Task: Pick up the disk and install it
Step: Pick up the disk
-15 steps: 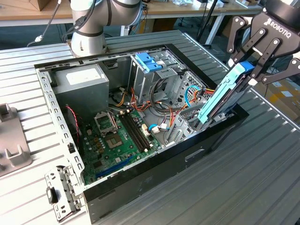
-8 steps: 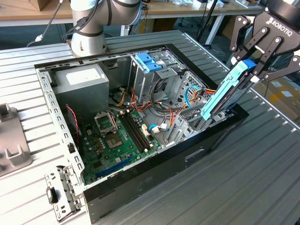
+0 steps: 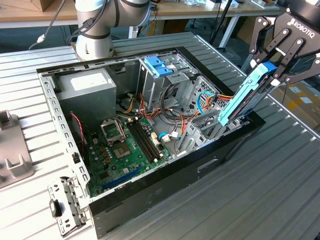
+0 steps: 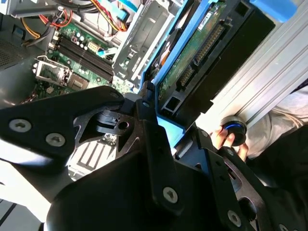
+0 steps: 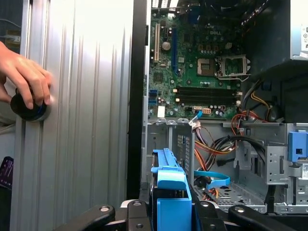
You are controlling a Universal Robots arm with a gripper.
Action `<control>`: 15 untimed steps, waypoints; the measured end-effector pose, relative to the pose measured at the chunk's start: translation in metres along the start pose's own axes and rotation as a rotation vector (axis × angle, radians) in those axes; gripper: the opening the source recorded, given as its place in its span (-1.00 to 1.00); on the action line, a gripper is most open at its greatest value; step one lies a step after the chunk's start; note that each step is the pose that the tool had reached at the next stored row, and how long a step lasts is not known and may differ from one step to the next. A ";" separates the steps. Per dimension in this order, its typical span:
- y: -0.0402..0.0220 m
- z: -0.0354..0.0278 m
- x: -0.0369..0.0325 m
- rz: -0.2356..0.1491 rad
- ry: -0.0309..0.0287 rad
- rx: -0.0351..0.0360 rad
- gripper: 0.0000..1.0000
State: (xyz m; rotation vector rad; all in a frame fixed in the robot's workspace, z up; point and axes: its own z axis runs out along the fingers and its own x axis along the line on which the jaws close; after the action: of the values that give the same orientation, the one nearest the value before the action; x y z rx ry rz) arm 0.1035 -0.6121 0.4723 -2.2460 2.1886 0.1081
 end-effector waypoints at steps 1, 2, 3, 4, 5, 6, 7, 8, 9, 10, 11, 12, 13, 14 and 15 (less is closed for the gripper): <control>-0.0019 0.0001 -0.0001 0.000 0.0000 -0.0001 -0.26; -0.0038 0.0002 -0.0002 0.000 0.0001 -0.0001 -0.26; -0.0070 0.0003 -0.0002 0.000 0.0001 -0.0001 -0.26; -0.0091 0.0004 -0.0002 0.000 0.0002 -0.0001 -0.26; -0.0104 0.0005 -0.0001 0.000 0.0001 -0.0001 -0.26; -0.0119 0.0006 -0.0001 0.000 0.0002 -0.0002 -0.26; -0.0134 0.0006 0.0000 0.000 0.0003 -0.0001 -0.26; -0.0153 0.0006 0.0000 0.000 0.0003 -0.0001 -0.26; -0.0177 0.0006 0.0001 0.000 0.0003 -0.0002 -0.26; -0.0184 0.0005 0.0000 0.000 0.0002 -0.0002 -0.26; -0.0186 0.0006 0.0000 0.000 0.0002 -0.0001 -0.26; -0.0186 0.0006 0.0001 0.000 0.0002 -0.0001 -0.26; -0.0188 0.0006 0.0001 0.000 0.0002 -0.0002 -0.26; -0.0188 0.0006 0.0001 0.000 0.0001 -0.0001 -0.26; -0.0188 0.0006 0.0001 0.000 0.0002 -0.0001 -0.26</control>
State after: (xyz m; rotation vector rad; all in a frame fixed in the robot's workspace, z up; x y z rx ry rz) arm 0.1223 -0.6116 0.4709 -2.2460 2.1889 0.1080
